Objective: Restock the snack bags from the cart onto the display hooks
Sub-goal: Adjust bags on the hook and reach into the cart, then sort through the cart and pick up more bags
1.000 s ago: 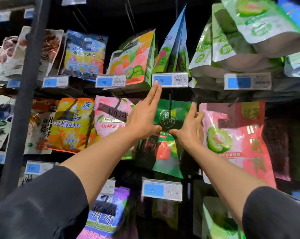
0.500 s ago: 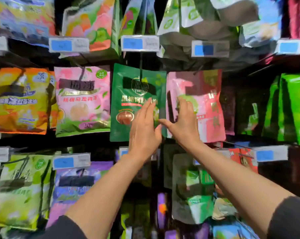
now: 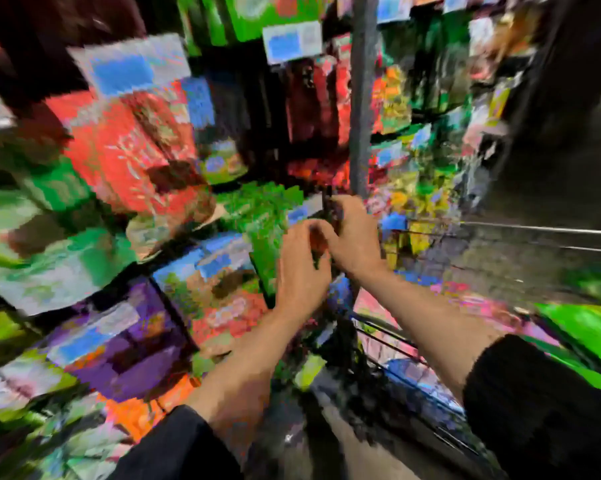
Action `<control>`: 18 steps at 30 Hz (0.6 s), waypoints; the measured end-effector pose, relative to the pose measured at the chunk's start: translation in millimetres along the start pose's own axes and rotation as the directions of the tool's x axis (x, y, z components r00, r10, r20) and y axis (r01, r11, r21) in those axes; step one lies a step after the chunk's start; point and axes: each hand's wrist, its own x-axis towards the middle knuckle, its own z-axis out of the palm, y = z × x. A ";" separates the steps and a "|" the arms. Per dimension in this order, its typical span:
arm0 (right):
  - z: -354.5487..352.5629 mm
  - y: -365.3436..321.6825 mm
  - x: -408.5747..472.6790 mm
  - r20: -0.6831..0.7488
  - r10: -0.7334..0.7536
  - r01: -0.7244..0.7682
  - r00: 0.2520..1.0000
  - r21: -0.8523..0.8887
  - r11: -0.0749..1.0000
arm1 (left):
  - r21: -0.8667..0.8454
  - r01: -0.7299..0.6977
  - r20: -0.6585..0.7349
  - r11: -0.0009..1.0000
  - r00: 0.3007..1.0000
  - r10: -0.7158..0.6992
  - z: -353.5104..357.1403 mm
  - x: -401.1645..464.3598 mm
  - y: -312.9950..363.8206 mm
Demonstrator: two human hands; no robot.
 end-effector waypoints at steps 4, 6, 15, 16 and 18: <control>-38.1 138.8 -33.6 0.064 0.310 -0.295 0.949 -0.174 0.939 | -0.059 0.094 0.268 0.994 0.960 -0.075 125.4 -23.4 -8.4; -60.4 193.7 -50.0 0.078 0.432 -0.397 0.898 -0.275 0.876 | -0.080 0.148 0.368 0.986 0.923 -0.109 169.0 -28.1 -5.7; -172.1 343.4 -103.5 0.161 0.743 -0.492 0.649 -0.657 0.572 | 0.083 0.329 0.709 0.941 0.644 -0.288 302.2 -22.7 3.1; -186.5 348.5 -109.9 0.187 0.771 -0.450 0.609 -0.719 0.530 | 0.071 0.344 0.737 0.936 0.615 -0.281 313.9 -24.0 10.6; -213.1 354.2 -124.7 0.256 0.823 -0.399 0.507 -0.777 0.488 | 0.072 0.360 0.794 0.930 0.544 -0.271 339.2 -33.5 24.5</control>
